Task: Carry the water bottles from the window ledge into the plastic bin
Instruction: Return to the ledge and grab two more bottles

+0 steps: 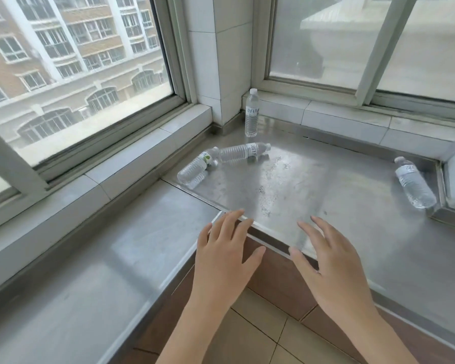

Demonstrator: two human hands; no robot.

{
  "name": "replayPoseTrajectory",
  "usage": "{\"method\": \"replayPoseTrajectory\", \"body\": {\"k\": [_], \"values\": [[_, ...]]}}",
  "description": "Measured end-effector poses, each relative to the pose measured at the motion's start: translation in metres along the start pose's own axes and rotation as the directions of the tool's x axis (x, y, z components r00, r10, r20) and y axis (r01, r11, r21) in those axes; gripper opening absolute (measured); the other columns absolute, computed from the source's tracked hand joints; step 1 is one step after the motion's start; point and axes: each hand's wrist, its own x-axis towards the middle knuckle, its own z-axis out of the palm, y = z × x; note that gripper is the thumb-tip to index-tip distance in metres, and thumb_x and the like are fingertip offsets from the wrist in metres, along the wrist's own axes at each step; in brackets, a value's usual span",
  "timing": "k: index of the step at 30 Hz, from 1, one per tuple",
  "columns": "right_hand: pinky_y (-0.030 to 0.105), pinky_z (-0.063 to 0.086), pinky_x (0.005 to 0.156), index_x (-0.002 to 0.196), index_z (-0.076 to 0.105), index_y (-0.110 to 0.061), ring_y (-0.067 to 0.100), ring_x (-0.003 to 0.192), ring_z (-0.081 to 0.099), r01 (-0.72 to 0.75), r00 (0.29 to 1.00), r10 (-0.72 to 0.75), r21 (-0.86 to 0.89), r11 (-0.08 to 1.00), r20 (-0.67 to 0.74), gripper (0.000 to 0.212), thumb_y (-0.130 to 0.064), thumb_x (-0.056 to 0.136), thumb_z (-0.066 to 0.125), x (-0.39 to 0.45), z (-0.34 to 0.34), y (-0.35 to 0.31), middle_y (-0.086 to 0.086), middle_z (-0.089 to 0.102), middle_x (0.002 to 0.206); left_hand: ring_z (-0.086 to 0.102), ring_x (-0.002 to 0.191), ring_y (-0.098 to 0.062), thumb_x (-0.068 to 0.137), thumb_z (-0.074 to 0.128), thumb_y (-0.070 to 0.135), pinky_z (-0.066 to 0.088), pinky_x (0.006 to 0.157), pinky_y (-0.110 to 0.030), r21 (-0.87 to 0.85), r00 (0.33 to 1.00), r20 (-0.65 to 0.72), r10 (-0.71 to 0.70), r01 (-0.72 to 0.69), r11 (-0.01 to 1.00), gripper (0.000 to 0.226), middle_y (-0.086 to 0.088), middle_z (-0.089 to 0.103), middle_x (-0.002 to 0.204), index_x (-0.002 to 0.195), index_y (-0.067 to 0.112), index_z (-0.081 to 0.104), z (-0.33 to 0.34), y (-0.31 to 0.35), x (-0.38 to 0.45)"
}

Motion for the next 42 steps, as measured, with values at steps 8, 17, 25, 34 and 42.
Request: {"method": "replayPoseTrajectory", "body": {"k": [8, 17, 25, 34, 42], "values": [[0.052, 0.037, 0.106, 0.133, 0.051, -0.024, 0.017, 0.129, 0.034, -0.029, 1.000, 0.030, -0.042, 0.999, 0.009, 0.056, -0.053, 0.088, 0.034, 0.115, 0.023, 0.030, 0.002, 0.046, 0.144, 0.059, 0.121, -0.020, 0.083, 0.050, 0.055, 0.046, 0.100, -0.041, 0.000, 0.997, 0.073, -0.010, 0.010, 1.000, 0.051, 0.006, 0.061, 0.133, 0.122, 0.024, 0.063, 0.068, -0.029, 0.124], [0.051, 0.036, 0.106, 0.136, 0.050, -0.021, 0.024, 0.130, 0.042, -0.085, 0.996, 0.088, -0.068, 0.994, 0.034, 0.058, -0.051, 0.089, 0.033, 0.267, 0.062, 0.067, 0.004, 0.044, 0.145, 0.045, 0.134, -0.023, 0.087, 0.066, 0.042, 0.036, 0.106, -0.040, -0.066, 0.967, 0.254, 0.021, -0.004, 0.998, 0.058, 0.003, 0.050, 0.144, 0.139, 0.021, 0.050, 0.183, -0.071, 0.305], [0.044, 0.033, 0.109, 0.138, 0.046, -0.027, 0.018, 0.133, 0.035, -0.184, 0.978, 0.188, -0.056, 0.981, 0.095, 0.058, -0.053, 0.088, 0.032, 0.332, 0.091, 0.102, -0.001, 0.040, 0.148, 0.040, 0.133, -0.033, 0.087, 0.064, 0.034, 0.034, 0.104, -0.046, 0.131, 0.826, 0.553, -0.109, 0.043, 0.990, 0.072, -0.008, 0.039, 0.149, 0.150, 0.028, 0.031, 0.304, -0.121, 0.400], [0.033, 0.028, 0.106, 0.138, 0.045, -0.029, 0.016, 0.133, 0.035, -0.260, 0.953, 0.271, -0.094, 0.961, 0.135, 0.058, -0.055, 0.088, 0.033, 0.350, 0.101, 0.125, -0.002, 0.039, 0.149, 0.055, 0.105, -0.035, 0.079, 0.072, 0.021, 0.047, 0.076, -0.042, 0.133, 0.782, 0.615, -0.105, 0.028, 0.991, 0.079, -0.011, 0.056, 0.118, 0.147, 0.039, 0.036, 0.333, -0.142, 0.434], [0.031, 0.032, 0.103, 0.137, 0.047, -0.028, 0.016, 0.133, 0.037, -0.305, 0.942, 0.316, -0.106, 0.946, 0.111, 0.060, -0.056, 0.086, 0.031, 0.347, 0.090, 0.139, -0.003, 0.038, 0.150, 0.063, 0.095, -0.020, 0.059, 0.085, 0.034, 0.042, 0.072, -0.031, -0.220, 0.786, 0.601, -0.147, 0.340, 0.914, 0.084, 0.009, 0.065, 0.102, 0.131, 0.048, 0.045, 0.295, -0.086, 0.426]]}}
